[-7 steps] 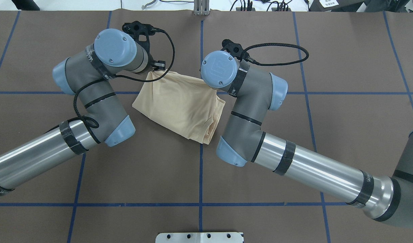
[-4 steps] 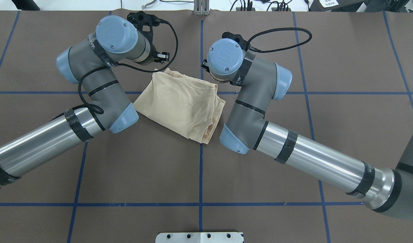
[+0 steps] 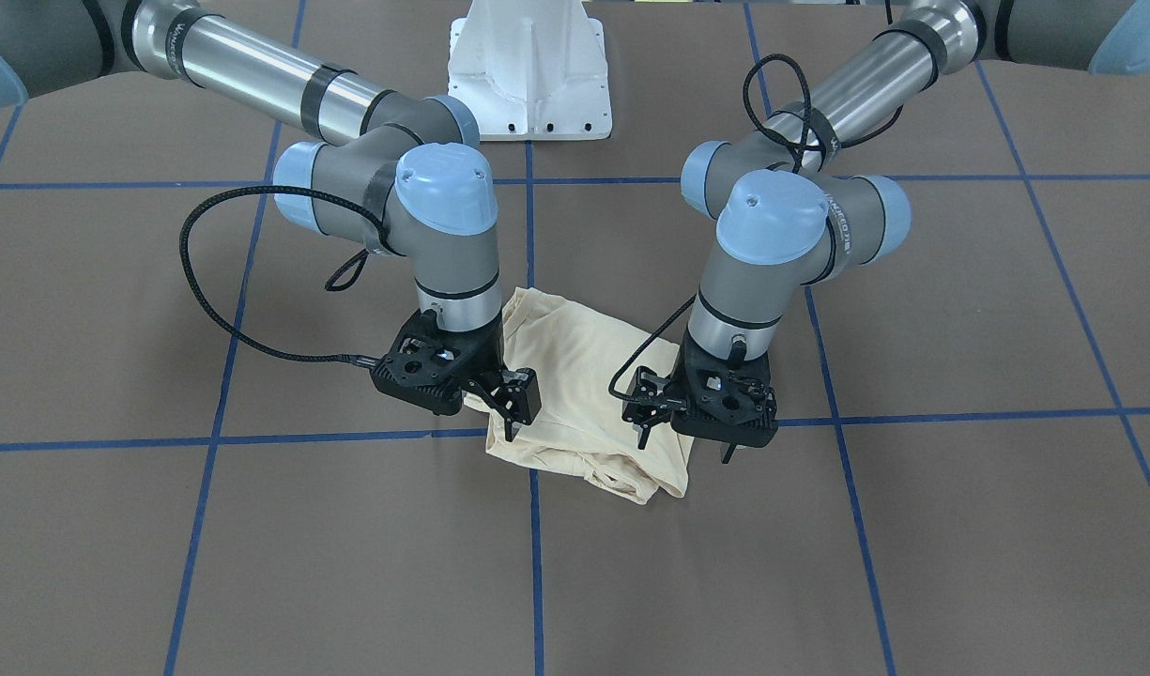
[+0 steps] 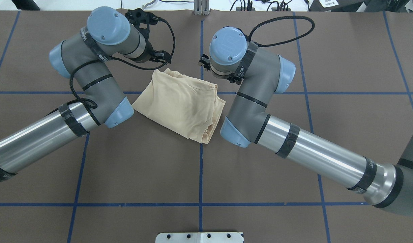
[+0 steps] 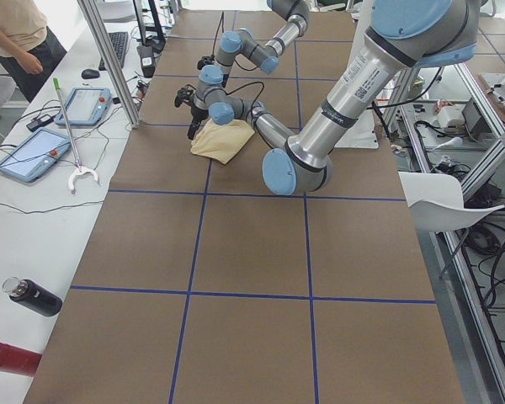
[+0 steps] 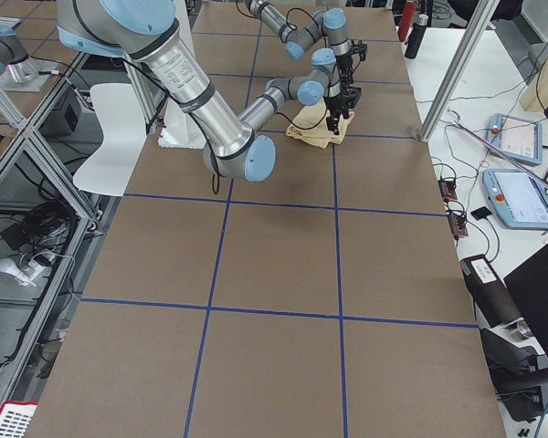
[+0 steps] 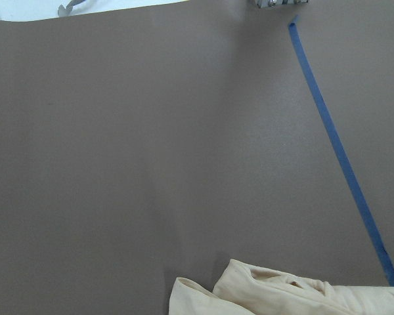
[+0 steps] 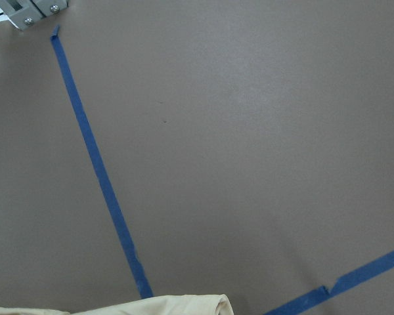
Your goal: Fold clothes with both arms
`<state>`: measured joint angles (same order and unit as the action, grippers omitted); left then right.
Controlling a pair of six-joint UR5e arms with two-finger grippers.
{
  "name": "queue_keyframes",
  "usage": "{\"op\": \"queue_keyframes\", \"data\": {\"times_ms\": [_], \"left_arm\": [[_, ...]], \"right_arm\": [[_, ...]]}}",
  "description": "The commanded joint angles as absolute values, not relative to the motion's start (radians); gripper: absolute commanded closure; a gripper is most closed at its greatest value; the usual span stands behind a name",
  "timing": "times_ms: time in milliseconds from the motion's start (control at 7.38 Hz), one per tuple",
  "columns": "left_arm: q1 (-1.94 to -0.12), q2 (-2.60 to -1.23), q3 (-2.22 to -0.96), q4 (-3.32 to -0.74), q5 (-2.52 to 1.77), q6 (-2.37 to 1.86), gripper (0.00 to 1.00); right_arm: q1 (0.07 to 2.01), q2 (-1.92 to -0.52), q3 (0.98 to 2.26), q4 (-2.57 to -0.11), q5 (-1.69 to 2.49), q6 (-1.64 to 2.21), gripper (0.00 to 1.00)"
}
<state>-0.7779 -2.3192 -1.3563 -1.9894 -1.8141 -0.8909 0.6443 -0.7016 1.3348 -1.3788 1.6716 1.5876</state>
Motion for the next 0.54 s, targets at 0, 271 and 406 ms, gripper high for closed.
{"op": "queue_keyframes", "data": {"times_ms": [0, 271, 406], "left_arm": [[-0.794, -2.198, -1.502, -1.98, -1.815, -0.826, 0.0], [-0.872, -1.946, -1.738, -1.964, -1.816, -0.593, 0.0], [-0.94, -1.851, -1.8, -1.963, -1.828, -0.463, 0.0]], "right_arm": [[0.679, -0.794, 1.441, -1.387, 1.73, 1.516, 0.0], [0.817, -1.083, 1.804, -1.554, 1.877, 1.194, 0.0], [0.915, -1.262, 1.928, -1.577, 1.954, 1.001, 0.0]]}}
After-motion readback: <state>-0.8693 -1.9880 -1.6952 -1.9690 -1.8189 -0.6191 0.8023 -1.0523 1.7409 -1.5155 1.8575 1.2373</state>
